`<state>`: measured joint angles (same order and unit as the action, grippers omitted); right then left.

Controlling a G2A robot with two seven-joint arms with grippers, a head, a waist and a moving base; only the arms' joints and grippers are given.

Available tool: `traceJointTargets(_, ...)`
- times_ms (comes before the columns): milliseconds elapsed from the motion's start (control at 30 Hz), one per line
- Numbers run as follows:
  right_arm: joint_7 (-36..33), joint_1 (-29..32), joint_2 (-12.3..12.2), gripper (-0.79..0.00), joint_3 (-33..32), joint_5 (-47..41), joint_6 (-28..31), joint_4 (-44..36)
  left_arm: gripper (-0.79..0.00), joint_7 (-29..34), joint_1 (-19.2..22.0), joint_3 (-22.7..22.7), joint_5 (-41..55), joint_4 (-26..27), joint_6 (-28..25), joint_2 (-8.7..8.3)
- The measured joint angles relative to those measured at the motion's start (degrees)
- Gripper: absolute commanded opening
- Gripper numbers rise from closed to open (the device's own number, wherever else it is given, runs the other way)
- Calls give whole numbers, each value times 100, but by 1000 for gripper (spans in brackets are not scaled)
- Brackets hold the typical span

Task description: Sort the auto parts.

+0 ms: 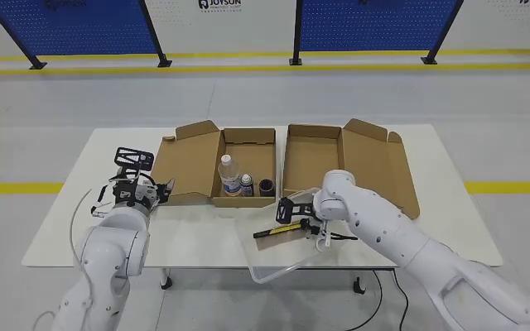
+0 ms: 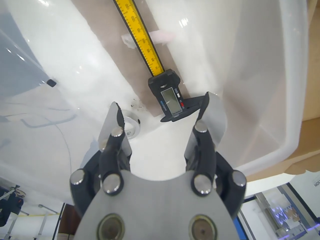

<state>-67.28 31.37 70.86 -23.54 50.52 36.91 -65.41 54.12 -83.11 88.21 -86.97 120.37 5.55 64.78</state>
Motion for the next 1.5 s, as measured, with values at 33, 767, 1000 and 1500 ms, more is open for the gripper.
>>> traceJointTargets(33, 27, -24, 30, -265, 34, -1, 35, 71, 0, 0, 0, 0, 0, 0, 0, 0)
traceJointTargets(767, 488, -449, 697, -486, 601, -228, 497, 1369, 0, 0, 0, 0, 0, 0, 0, 0)
traceJointTargets(1000, 447, -527, 808, -585, 719, -333, 455, 1450, 0, 0, 0, 0, 0, 0, 0, 0)
traceJointTargets(1500, 271, -533, 907, -505, 902, -522, 280, 1387, 0, 0, 0, 0, 0, 0, 0, 0)
